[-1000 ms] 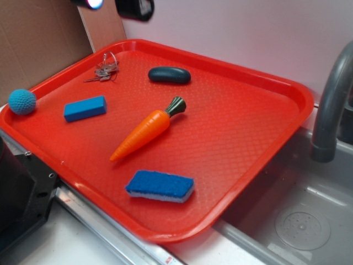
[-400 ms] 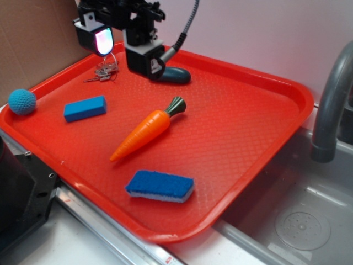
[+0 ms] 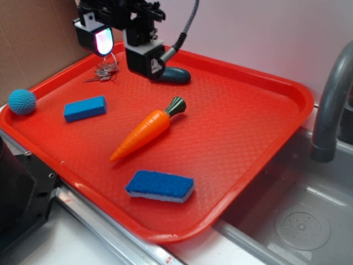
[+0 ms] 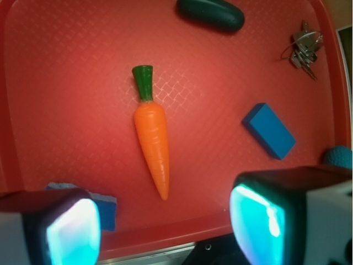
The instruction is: Grab the carrot.
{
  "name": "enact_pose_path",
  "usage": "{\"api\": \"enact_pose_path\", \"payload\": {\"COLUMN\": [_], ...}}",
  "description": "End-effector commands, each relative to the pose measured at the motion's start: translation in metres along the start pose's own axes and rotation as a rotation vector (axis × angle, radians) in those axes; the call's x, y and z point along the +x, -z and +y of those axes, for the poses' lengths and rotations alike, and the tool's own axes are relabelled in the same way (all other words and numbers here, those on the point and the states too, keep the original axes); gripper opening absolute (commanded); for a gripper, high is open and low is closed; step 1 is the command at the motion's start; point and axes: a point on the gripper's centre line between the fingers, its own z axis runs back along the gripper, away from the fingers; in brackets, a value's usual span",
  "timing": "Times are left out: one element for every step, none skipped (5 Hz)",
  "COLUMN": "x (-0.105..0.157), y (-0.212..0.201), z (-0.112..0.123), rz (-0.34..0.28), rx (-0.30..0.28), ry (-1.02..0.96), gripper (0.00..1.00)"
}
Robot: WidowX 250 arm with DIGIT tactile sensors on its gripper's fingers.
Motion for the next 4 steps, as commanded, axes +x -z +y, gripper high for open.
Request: {"api": "enact_pose_path", "payload": {"x": [0.016, 0.024, 0.031, 0.03], "y": [0.046, 0.085, 0.111, 0.116], "z": [-0.012, -0.016, -0.02, -0.011], "rz": [0.109, 0.112, 0.146, 0.161], "rx": [0.077, 0.091, 0.109, 0.125], "ry": [0.045, 0.032, 0.034, 0.02], "gripper": [1.0, 1.0, 1.0, 1.0]}}
